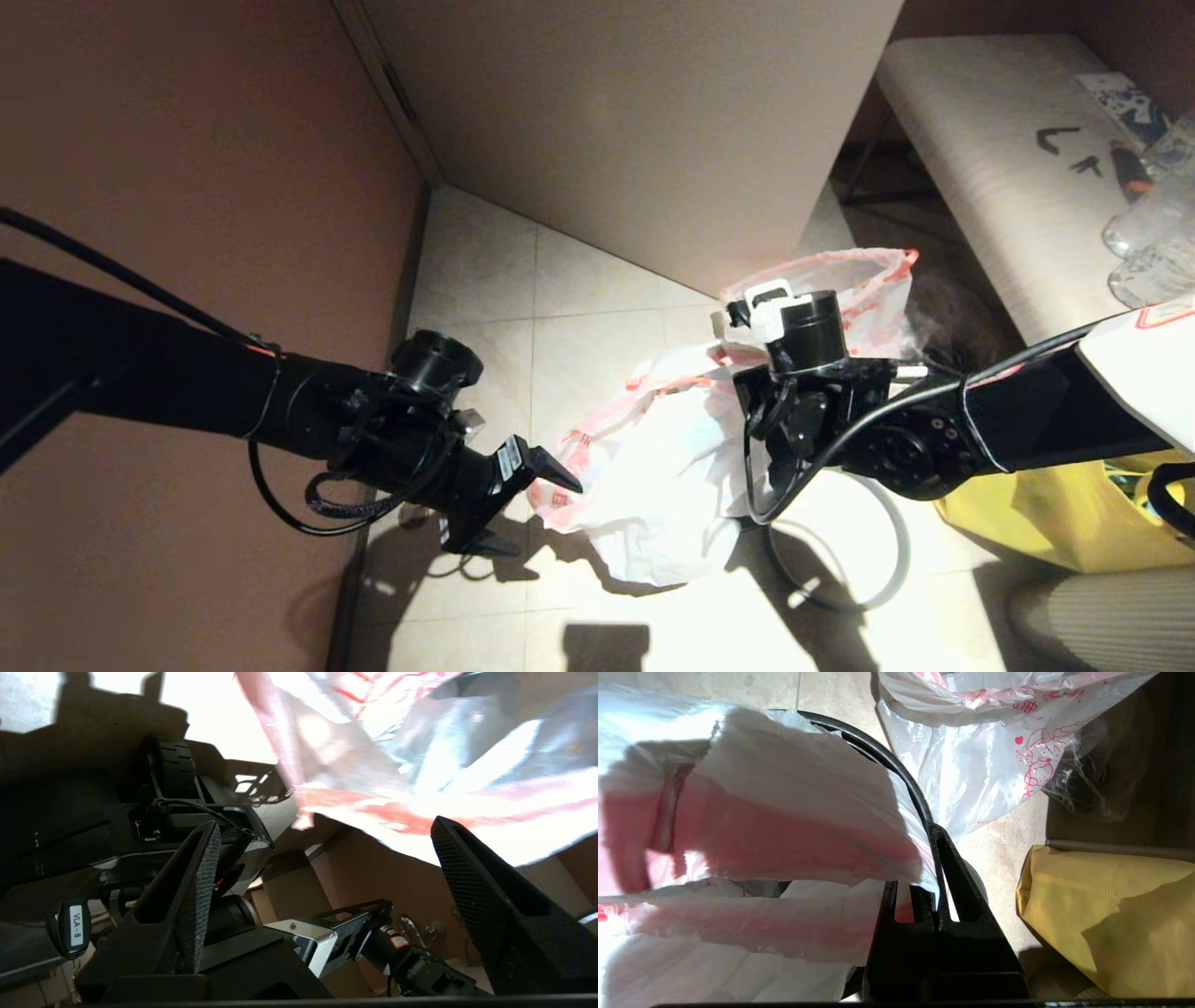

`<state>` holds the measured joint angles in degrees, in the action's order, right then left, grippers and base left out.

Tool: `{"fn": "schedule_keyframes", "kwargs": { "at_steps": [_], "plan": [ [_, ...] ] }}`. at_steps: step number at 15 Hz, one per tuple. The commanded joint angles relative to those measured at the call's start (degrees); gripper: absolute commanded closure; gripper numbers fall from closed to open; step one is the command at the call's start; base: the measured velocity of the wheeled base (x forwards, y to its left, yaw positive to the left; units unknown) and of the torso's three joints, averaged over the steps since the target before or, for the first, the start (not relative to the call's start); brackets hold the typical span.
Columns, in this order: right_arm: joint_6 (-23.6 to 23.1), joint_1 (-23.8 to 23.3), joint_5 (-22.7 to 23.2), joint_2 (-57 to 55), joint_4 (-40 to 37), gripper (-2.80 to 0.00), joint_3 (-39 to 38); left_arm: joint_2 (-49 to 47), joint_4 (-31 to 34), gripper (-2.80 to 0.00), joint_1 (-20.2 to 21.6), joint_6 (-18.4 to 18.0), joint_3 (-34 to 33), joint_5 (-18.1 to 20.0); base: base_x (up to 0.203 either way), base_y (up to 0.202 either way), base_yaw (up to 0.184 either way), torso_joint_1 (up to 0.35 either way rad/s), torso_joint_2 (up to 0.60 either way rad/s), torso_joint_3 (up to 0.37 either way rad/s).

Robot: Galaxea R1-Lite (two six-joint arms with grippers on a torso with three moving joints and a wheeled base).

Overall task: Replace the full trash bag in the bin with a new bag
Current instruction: Put the new garbage bag on the trash can

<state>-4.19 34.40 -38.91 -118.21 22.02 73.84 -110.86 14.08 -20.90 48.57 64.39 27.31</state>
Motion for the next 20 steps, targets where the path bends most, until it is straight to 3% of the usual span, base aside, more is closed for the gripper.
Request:
{"fn": "schedule_keyframes", "kwargs": {
  "at_steps": [1, 8, 9, 15, 20],
  "plan": [
    [-0.12, 0.05, -0.20, -0.07, 0.13, 0.00, 0.10, -1.58, -0.02, -2.80, 0.13, 0.30, 0.20, 0.16, 0.000, 0.000, 0.000, 0.000, 0.00, 0.000],
    [0.23, -0.04, -0.11, -0.09, 0.18, 0.00, 0.25, -11.34, 0.18, -2.80, -1.54, 0.41, 7.72, -1.52, 0.000, 0.000, 0.000, 0.000, 0.00, 0.000],
    [0.33, -0.04, -0.02, -0.09, 0.21, 0.00, 0.17, -11.86, -0.01, 0.00, -2.29, 0.46, 8.38, -3.57, 0.000, 0.000, 0.000, 0.000, 0.00, 0.000],
    [0.57, -2.95, 0.06, 1.00, 3.99, 0.00, -0.22, -9.01, 1.63, 0.00, -4.87, 0.86, 14.30, -5.63, 0.000, 0.000, 0.000, 0.000, 0.00, 0.000],
    [0.74, -4.71, 4.84, 5.62, 4.05, 0.00, -0.81, -8.77, 13.45, 0.00, -6.21, -0.49, 34.76, -7.90, 0.000, 0.000, 0.000, 0.000, 0.00, 0.000]
  ]
}}
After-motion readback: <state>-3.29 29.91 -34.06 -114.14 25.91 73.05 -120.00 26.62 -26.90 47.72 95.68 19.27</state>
